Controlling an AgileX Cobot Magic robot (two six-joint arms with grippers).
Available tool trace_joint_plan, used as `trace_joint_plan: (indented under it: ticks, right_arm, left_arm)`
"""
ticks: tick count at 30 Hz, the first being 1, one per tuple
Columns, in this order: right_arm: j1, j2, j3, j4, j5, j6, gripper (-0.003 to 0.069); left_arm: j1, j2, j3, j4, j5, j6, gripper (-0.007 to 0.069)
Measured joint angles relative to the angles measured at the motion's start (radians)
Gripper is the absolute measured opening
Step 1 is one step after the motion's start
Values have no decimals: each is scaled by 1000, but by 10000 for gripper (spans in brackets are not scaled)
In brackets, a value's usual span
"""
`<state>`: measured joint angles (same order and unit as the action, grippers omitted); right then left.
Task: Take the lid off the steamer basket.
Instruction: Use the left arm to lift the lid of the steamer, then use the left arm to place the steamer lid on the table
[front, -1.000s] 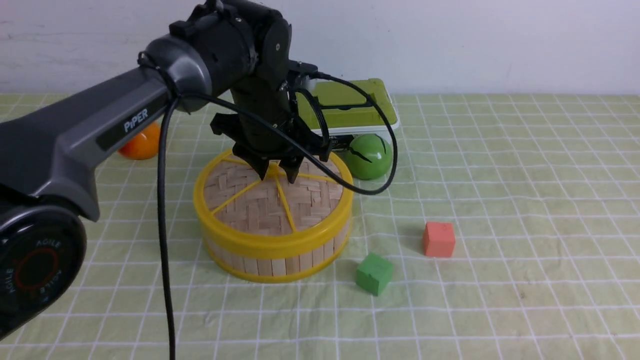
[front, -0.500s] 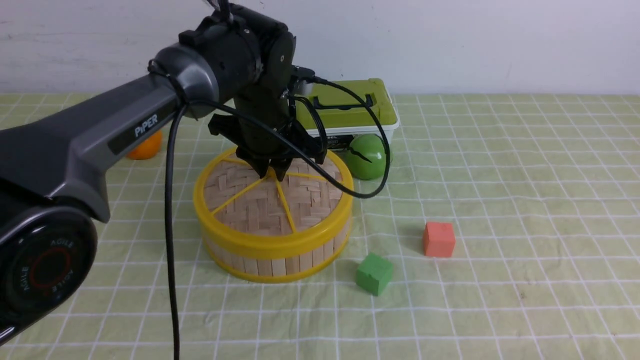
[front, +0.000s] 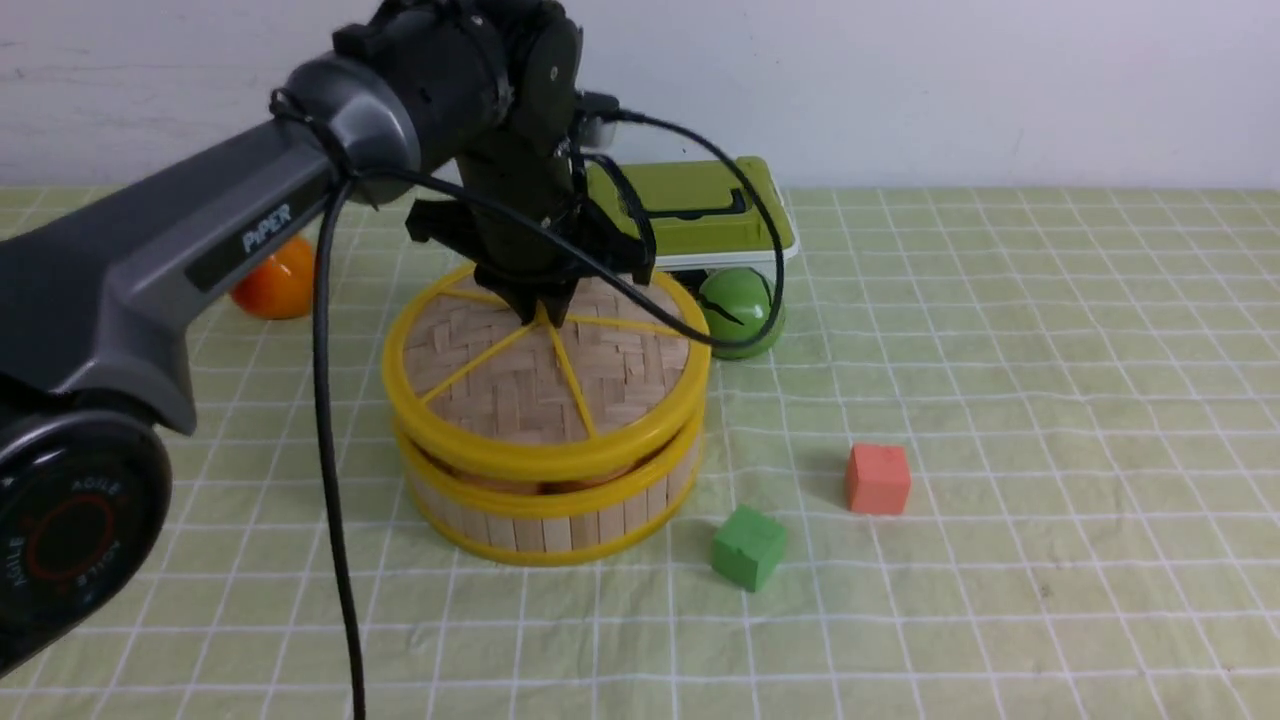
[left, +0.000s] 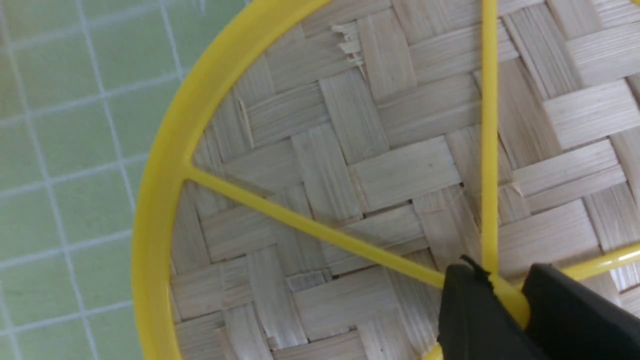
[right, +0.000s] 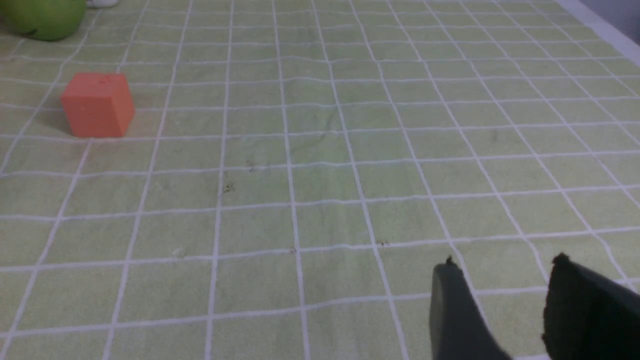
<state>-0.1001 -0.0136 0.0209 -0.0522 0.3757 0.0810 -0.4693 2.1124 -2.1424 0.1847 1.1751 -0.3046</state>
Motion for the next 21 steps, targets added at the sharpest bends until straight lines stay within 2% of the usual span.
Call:
trace_joint_plan:
  ticks: [6, 9, 11, 13, 15, 17, 21]
  right_arm:
    - [0, 0, 0, 0, 0, 0, 241]
    - [0, 0, 0, 0, 0, 0, 241]
    - [0, 0, 0, 0, 0, 0, 241]
    - [0, 0, 0, 0, 0, 0, 241]
    - [0, 0, 0, 0, 0, 0, 241]
    - [0, 0, 0, 0, 0, 0, 241]
    - [0, 0, 0, 0, 0, 0, 241]
  left_arm:
    - [11, -135, -64, 176, 64, 4, 111]
    - [76, -181, -60, 239, 67, 4, 111]
    - [135, -200, -41, 241, 67, -5, 111]
    - [237, -218, 25, 218, 68, -16, 111]
    - [280, -221, 65, 201, 68, -18, 111]
    - [368, -227, 181, 157, 64, -23, 111]
    - [482, -217, 433, 83, -116, -60, 111]
